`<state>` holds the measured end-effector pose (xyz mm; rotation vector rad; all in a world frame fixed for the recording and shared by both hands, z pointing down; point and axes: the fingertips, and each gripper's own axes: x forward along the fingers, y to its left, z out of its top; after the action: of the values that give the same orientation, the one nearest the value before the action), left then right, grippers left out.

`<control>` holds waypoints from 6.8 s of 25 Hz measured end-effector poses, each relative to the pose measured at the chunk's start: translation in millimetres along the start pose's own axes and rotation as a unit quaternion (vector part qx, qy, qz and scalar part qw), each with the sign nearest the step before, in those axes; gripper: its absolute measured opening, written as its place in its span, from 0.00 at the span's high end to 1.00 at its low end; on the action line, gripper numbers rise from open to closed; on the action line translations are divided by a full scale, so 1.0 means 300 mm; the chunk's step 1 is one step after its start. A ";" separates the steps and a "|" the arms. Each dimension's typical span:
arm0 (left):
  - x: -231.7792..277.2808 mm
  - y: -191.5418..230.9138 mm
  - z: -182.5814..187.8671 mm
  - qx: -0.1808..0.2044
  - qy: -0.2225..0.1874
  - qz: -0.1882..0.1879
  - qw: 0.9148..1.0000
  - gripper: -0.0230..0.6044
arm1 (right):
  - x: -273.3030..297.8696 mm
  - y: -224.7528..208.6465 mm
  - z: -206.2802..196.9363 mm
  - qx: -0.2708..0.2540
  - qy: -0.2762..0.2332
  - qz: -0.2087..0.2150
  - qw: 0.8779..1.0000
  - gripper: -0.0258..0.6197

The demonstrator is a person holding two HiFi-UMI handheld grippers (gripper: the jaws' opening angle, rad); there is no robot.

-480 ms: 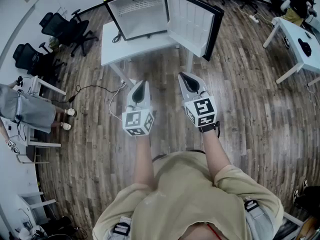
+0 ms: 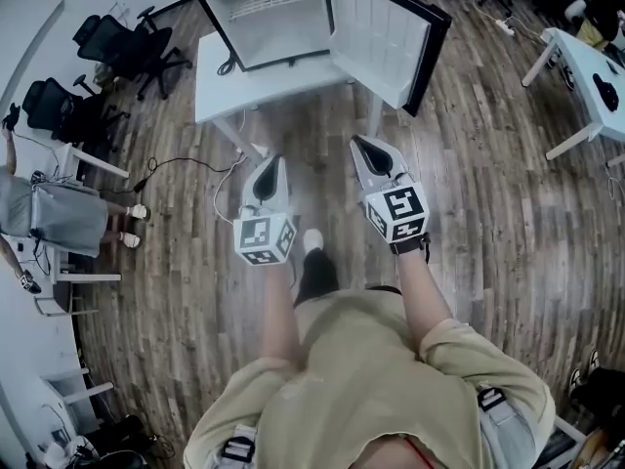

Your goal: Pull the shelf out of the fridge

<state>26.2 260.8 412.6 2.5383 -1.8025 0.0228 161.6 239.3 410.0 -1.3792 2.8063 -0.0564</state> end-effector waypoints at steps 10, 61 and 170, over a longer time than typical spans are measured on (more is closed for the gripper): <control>0.304 0.326 -0.004 -0.010 0.002 -0.032 0.999 0.96 | 0.426 -0.064 -0.020 0.003 0.018 -0.022 1.000 0.96; 1.506 1.123 -0.078 -0.029 0.023 -0.020 0.999 0.96 | 1.923 -0.704 -0.170 0.345 -0.029 0.018 0.938 0.86; 1.313 0.962 0.056 -0.068 -0.035 -0.078 0.994 0.96 | 1.785 -0.696 -0.322 0.733 -0.196 -0.066 0.648 0.90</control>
<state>-116.5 -206.4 411.3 2.6033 -1.5625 -0.1871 -3.1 -309.7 516.4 -0.8297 1.2995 -1.4100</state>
